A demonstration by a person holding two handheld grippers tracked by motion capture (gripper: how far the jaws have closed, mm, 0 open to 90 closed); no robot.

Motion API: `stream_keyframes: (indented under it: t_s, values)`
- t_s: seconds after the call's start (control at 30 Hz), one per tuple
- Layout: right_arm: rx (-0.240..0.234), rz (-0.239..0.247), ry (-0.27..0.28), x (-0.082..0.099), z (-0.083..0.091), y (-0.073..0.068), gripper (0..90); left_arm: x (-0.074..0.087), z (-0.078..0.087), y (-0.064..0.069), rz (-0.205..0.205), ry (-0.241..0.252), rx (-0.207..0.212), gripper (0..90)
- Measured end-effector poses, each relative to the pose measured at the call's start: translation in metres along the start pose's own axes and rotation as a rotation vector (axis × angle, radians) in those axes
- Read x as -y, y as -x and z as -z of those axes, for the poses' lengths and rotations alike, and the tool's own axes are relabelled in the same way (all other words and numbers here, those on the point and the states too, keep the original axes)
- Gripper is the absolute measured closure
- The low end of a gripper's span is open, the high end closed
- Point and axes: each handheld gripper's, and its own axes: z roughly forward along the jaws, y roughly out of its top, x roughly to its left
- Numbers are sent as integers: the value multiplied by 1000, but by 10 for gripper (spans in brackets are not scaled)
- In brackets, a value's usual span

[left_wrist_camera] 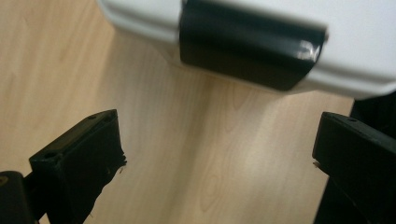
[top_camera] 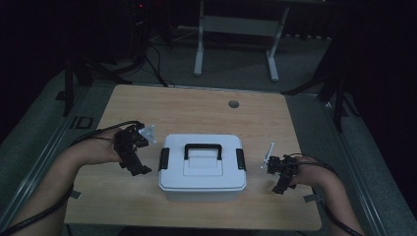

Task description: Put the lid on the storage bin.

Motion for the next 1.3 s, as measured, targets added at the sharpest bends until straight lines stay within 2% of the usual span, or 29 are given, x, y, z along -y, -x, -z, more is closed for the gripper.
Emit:
stream_keyframes:
  t_s: [0.1, 0.23, 0.43, 0.57, 0.7, 0.83, 0.93, 1.0, 1.2, 1.3]
  values:
    - [2, 0, -5, 0, 0, 0, 164, 14, -5, -1, 38, 1, 14, 10]
    - [1, 3, -26, -1, -3, 0, 164, 28, -16, -3, 54, -30, -1, 10]
    - [-7, -1, -22, -2, -5, 0, 165, 45, -28, -5, 106, 11, 23, 10]
    - [-11, -2, -19, -3, -6, 0, 165, 57, -42, -4, 120, 7, 45, 10]
    - [-9, -8, -2, -2, -6, 0, 164, 67, -54, -1, 134, 25, 65, 10]
    - [-7, -7, -6, -2, -8, 0, 165, 74, -63, 0, 136, 22, 49, 10]
    - [-10, -9, -7, -2, -10, -1, 164, 84, -73, 1, 161, 56, 66, 10]
    - [-9, -10, -2, -2, -10, -1, 164, 88, -77, 2, 168, 82, 54, 10]
    - [-5, -25, 7, -1, -9, 0, 164, 98, -87, 5, 182, 64, 53, 10]
    - [-7, -30, 23, -2, -7, -1, 164, 104, -89, 6, 194, 98, 45, 10]
